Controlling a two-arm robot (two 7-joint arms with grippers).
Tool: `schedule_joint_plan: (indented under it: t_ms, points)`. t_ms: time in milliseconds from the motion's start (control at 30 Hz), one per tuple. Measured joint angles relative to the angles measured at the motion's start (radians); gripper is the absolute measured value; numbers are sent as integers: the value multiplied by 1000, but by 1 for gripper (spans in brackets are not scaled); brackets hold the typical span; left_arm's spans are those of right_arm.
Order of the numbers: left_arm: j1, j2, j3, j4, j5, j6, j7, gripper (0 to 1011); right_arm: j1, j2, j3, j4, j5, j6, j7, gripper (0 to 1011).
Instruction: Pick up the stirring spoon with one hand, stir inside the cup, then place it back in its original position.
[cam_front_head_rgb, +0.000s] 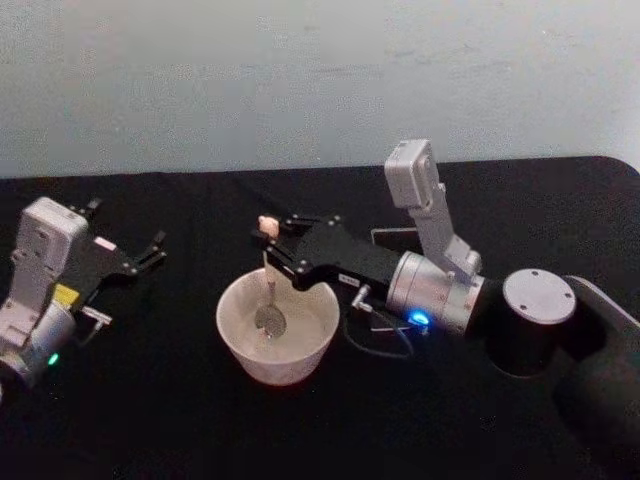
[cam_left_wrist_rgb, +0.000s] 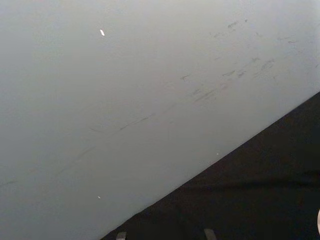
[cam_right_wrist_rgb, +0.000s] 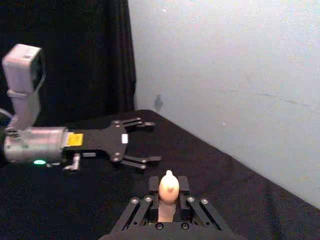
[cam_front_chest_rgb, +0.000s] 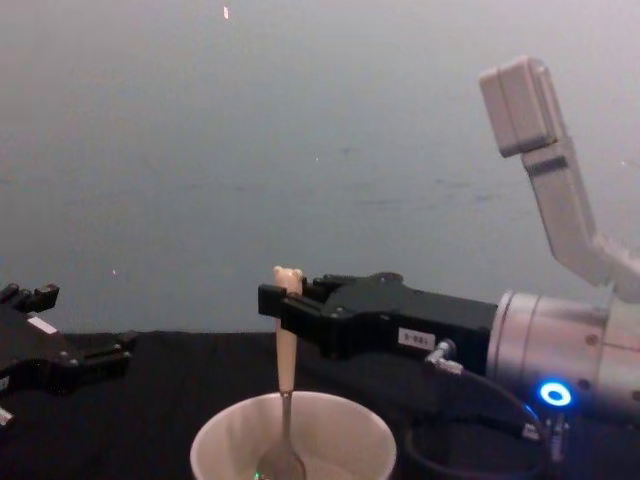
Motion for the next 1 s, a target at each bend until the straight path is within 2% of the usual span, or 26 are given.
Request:
schedule_joint_plan:
  t_ms: [200, 433, 767, 1000]
  points:
    - [0, 0, 0, 0, 0, 0, 0, 1001, 23, -20, 18, 40, -14, -11, -17, 214]
    - [0, 0, 0, 0, 0, 0, 0, 1001, 19, -8, 35, 39, -21, -13, -19, 214]
    - [0, 0, 0, 0, 0, 0, 0, 1002, -32, 49, 49, -42, -18, -1, 4, 214]
    - [0, 0, 0, 0, 0, 0, 0, 1001, -67, 76, 37, -100, 2, 12, 34, 214]
